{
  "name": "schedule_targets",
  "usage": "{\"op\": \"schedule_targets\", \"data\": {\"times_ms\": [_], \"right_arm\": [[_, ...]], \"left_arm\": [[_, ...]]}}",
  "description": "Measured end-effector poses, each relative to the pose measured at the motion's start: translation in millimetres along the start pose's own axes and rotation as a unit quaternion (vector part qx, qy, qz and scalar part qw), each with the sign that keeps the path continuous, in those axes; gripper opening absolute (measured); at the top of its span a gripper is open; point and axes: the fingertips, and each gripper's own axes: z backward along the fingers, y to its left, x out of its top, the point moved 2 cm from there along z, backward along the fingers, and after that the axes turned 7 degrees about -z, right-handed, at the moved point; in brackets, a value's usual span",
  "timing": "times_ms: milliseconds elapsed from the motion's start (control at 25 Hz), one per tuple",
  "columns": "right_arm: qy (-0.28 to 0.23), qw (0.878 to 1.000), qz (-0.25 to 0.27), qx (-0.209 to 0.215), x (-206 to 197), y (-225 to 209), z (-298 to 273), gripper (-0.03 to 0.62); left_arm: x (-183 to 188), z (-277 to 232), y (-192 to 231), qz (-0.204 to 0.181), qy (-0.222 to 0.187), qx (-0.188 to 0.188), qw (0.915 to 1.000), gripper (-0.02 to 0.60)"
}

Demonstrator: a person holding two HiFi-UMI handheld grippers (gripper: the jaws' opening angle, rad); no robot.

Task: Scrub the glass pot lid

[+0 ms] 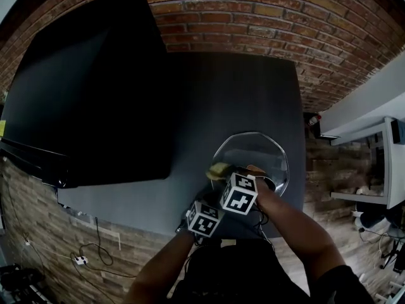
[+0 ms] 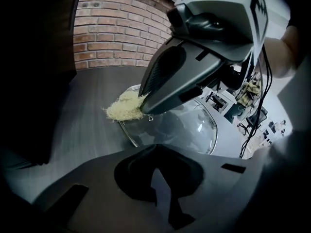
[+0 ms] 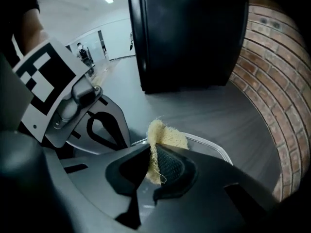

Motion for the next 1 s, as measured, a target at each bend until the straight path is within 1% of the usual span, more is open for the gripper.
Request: {"op": "schedule_targets", "data": {"times_ms": [160, 280, 400, 680, 1000], "right_arm": [[0.057, 0.996, 0.065, 0.014, -3.3, -1.6, -8.7, 0.041], [0.088, 0.992, 0.08, 0.031, -6.4, -6.1, -15.1, 0.043], [0.102, 0.991, 0.074, 0.044, -6.0, -11.5, -18.6, 0.041], [0.105, 0.993, 0.046, 0.039, -3.4, -34.9, -16.4, 0.043], [0.09, 0.995, -0.026, 0.044, -11.1, -67.6, -3.5, 0.041]], "left_arm": [[1.3, -0.5, -0.8, 0.004, 0.008, 0.006, 0.9999, 0.032], [0.7, -0.8, -1.1, 0.005, 0.01, 0.013, 0.9999, 0.032], [-0.3, -0.9, -1.0, 0.011, 0.008, 0.02, 0.9997, 0.032], [-0.7, -1.2, -0.2, 0.017, 0.009, 0.026, 0.9995, 0.032], [-1.1, -0.7, 1.1, 0.02, 0.013, 0.024, 0.9994, 0.032]]}}
